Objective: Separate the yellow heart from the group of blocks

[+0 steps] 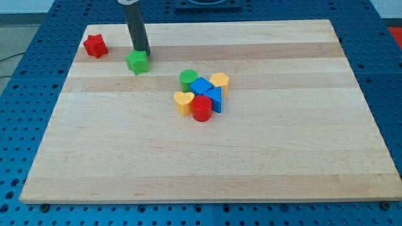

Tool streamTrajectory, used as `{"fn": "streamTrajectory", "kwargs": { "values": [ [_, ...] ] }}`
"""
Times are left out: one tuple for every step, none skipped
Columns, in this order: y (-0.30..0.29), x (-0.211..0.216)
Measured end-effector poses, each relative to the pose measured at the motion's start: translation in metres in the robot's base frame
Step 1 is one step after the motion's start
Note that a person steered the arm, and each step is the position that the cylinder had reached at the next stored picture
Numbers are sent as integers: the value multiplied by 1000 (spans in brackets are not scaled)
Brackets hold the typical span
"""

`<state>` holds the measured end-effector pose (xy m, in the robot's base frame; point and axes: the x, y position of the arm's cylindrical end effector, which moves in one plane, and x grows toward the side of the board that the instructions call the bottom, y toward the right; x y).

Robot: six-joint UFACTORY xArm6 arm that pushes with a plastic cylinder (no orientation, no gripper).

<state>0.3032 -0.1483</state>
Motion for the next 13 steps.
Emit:
{"fn": "streamTrajectory", "kwargs": {
  "values": [
    [-30,-3],
    [-44,2],
    [-26,25],
    [32,49],
    [47,60],
    [63,70],
    [41,70],
    [35,70],
    [35,69],
    [33,69],
    [13,95],
    [12,144],
    [73,182]
  ]
}}
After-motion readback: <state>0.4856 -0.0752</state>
